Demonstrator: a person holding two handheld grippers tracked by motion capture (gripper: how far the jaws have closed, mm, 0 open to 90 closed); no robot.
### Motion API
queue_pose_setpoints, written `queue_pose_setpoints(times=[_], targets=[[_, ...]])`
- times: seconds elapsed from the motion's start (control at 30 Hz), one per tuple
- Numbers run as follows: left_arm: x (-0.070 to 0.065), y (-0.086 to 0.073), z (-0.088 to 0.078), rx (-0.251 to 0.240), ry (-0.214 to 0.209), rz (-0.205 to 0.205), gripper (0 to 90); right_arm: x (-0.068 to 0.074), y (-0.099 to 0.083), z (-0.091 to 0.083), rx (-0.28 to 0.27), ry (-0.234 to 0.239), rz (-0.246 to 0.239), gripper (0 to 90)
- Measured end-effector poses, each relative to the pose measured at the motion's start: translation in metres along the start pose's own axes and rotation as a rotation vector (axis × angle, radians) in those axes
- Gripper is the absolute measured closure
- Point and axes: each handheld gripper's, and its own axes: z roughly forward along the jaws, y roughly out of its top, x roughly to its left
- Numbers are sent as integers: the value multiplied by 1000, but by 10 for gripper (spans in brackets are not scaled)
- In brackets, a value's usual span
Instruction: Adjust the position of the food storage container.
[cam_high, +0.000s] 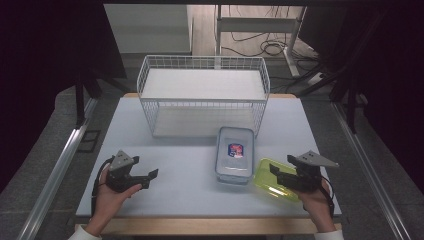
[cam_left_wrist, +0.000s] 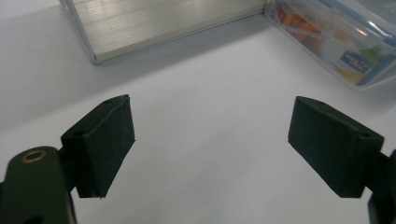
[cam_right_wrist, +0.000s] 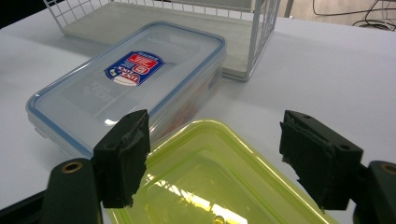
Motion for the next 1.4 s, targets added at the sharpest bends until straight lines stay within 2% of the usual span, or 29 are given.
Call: queue_pose_setpoints(times=[0.1, 0.23, 0.4, 0.43, 0.47, 0.5, 0.53, 0.57, 0.6, 0.63, 0.7, 0.73, 0.83, 0.87, 0.97, 1.13, 1.23, 1.37, 1.4], targets=[[0, 1, 2, -2, -5, 2, 149, -2, 0, -1, 4, 5, -5, 285], [-2, 1, 7, 5, -32, -9, 151, -3, -2, -2, 11, 18, -11, 326], [-9, -2, 6, 20, -40, 19, 148, 0, 0, -3, 24, 23, -25, 414], [-9, -3, 6, 22, -44, 14, 147, 1, 0, -2, 32, 29, -31, 468], [-10, -4, 5, 26, -55, 2, 146, 3, 1, -1, 49, 47, -38, 608], [-10, -4, 5, 26, -55, 2, 146, 3, 1, 0, 59, 60, -43, 694], [-10, -4, 6, 28, -61, 6, 146, 3, 1, 0, 59, 60, -43, 694], [-10, -4, 6, 29, -63, 10, 146, 3, 2, 1, 68, 72, -49, 754], [-9, -2, 8, 28, -67, 10, 146, 2, 6, 6, 82, 81, -55, 869], [-9, -2, 8, 28, -67, 10, 146, 2, 6, 6, 82, 81, -55, 869], [-8, -2, 10, 32, -76, 1, 146, 0, 17, 21, 119, 75, -54, 892], [-8, -2, 10, 33, -82, 1, 146, 0, 17, 21, 119, 75, -54, 892], [-7, -2, 10, 34, -84, 3, 146, 4, 29, 43, 169, 53, -67, 892], [-6, -3, 8, 27, -80, 2, 146, 8, 33, 58, 202, 47, -82, 892], [-4, -4, 4, 19, -72, -3, 146, 13, 33, 80, 253, 30, -108, 892], [0, -7, 1, 18, -61, -12, 147, 12, 30, 92, 285, 12, -115, 892], [3, -8, -2, 15, -52, -19, 147, 10, 30, 92, 282, 14, -108, 892], [5, -9, -4, 14, -48, -34, 147, 10, 31, 97, 290, 25, -132, 893], [5, -9, -3, 14, -48, -34, 147, 11, 32, 98, 292, 14, -146, 893]])
